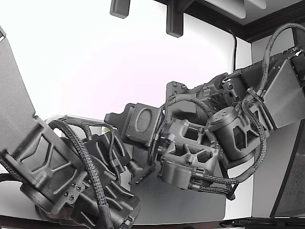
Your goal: Peel off protective film from adhesive tape.
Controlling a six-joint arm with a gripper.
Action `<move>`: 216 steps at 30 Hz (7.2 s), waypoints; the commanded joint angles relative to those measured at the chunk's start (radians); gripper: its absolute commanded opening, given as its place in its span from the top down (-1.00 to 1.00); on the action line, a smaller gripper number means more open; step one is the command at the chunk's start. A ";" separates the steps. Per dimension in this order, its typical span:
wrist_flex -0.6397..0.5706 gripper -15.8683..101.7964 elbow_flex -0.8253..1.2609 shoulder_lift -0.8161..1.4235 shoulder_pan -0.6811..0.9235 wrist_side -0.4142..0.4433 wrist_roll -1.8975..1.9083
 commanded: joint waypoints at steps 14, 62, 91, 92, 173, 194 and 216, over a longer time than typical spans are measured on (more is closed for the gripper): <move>0.071 0.92 -0.043 0.026 -0.008 -0.021 0.032; 0.138 0.92 -0.121 -0.029 0.031 -0.006 0.064; 0.172 0.92 -0.170 -0.104 0.040 0.002 0.066; 0.172 0.92 -0.169 -0.104 0.040 0.002 0.067; 0.190 0.92 -0.143 -0.060 0.038 -0.011 0.121; 0.443 0.07 -0.166 0.133 0.015 0.017 0.209; 0.265 -0.97 0.028 0.953 -0.314 -0.187 0.904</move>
